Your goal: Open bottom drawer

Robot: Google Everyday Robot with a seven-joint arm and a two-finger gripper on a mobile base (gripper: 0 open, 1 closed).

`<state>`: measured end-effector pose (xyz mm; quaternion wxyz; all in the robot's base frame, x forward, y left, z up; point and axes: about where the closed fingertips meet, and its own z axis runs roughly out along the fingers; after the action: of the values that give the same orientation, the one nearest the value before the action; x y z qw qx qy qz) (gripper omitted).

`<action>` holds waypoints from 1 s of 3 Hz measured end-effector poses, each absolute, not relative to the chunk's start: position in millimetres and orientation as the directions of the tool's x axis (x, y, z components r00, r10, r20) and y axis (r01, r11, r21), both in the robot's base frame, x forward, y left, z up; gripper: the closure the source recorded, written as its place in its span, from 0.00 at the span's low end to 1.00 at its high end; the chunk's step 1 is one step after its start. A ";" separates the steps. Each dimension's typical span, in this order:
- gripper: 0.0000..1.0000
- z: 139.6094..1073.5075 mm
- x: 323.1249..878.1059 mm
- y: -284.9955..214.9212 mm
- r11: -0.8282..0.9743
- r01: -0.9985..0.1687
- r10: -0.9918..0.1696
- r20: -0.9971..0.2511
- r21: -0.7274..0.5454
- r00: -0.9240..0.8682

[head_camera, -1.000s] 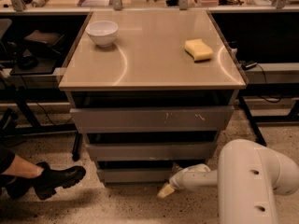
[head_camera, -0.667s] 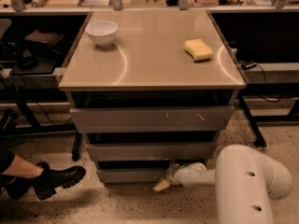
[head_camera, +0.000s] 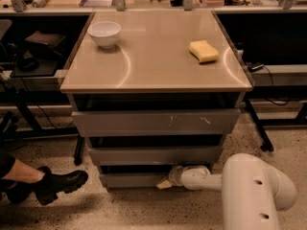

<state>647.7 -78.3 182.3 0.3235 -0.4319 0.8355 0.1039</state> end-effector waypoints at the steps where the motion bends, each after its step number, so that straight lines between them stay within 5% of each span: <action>1: 0.42 182.3 647.7 -78.3 0.605 -0.789 -0.654 -0.630 -0.106 -0.418; 3: 0.89 182.3 647.6 -78.3 0.605 -0.789 -0.655 -0.630 -0.106 -0.418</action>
Offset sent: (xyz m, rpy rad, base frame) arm 0.0000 0.0000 0.0000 0.0000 0.0000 0.0000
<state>647.6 -78.3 182.3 0.3234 -0.4319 0.8355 0.1039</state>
